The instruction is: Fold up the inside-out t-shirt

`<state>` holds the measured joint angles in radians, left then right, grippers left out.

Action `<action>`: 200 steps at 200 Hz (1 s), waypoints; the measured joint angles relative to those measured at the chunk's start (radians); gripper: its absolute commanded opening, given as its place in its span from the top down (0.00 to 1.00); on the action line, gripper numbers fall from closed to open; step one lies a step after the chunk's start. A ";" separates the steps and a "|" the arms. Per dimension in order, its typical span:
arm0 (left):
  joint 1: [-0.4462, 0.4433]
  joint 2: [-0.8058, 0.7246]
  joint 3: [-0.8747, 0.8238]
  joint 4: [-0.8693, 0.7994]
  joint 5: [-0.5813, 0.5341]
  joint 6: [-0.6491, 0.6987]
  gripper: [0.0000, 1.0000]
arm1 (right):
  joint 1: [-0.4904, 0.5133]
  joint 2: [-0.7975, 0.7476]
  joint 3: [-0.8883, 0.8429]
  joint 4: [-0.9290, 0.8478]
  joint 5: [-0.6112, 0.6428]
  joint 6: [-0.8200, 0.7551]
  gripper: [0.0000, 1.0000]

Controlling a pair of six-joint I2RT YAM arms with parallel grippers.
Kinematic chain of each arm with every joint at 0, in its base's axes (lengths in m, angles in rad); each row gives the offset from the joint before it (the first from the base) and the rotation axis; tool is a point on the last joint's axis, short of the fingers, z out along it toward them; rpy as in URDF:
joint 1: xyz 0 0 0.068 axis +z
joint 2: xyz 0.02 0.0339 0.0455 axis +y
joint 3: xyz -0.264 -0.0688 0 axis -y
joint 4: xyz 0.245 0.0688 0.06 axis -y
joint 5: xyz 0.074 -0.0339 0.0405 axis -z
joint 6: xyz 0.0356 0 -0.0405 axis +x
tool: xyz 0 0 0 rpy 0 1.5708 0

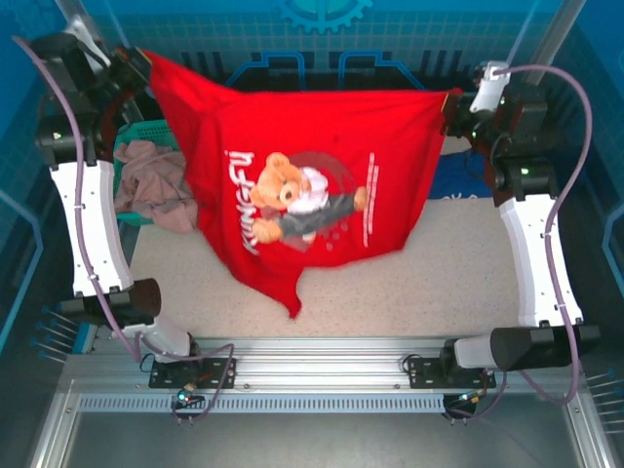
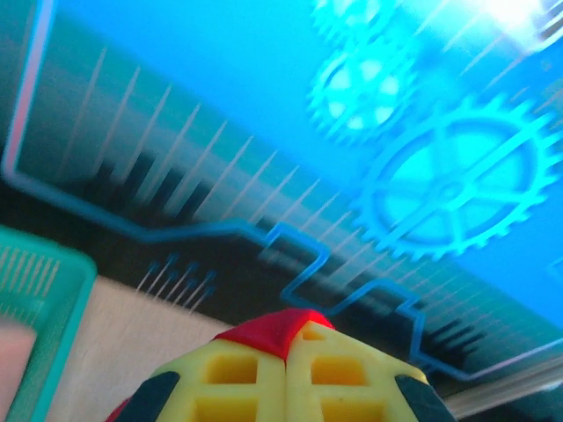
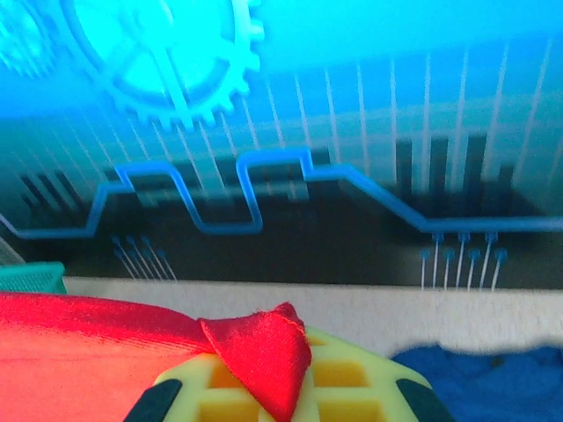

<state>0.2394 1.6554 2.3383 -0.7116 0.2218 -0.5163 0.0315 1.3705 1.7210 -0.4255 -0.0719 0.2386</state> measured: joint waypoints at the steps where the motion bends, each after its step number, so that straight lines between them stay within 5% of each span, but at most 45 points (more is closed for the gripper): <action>1: 0.000 0.005 0.018 -0.001 0.000 -0.001 1.00 | 0.000 0.001 0.010 0.000 0.000 0.000 1.00; 34: 0.000 -0.014 0.250 -0.013 0.003 -0.006 1.00 | 0.000 -0.039 0.135 0.009 -0.014 -0.003 1.00; 91: 0.000 -0.400 -0.043 0.013 -0.015 0.028 1.00 | 0.000 -0.309 0.070 -0.040 -0.020 -0.042 1.00; 133: 0.000 -0.565 -0.073 0.018 -0.050 0.083 1.00 | 0.000 -0.517 0.042 -0.087 0.016 -0.083 1.00; 200: -0.010 -0.438 -0.105 0.122 -0.050 0.097 1.00 | 0.000 -0.412 0.030 -0.060 0.074 -0.140 1.00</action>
<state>0.2295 1.2179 2.2333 -0.5900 0.1722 -0.4191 0.0319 0.9585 1.7512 -0.4850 0.0021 0.0990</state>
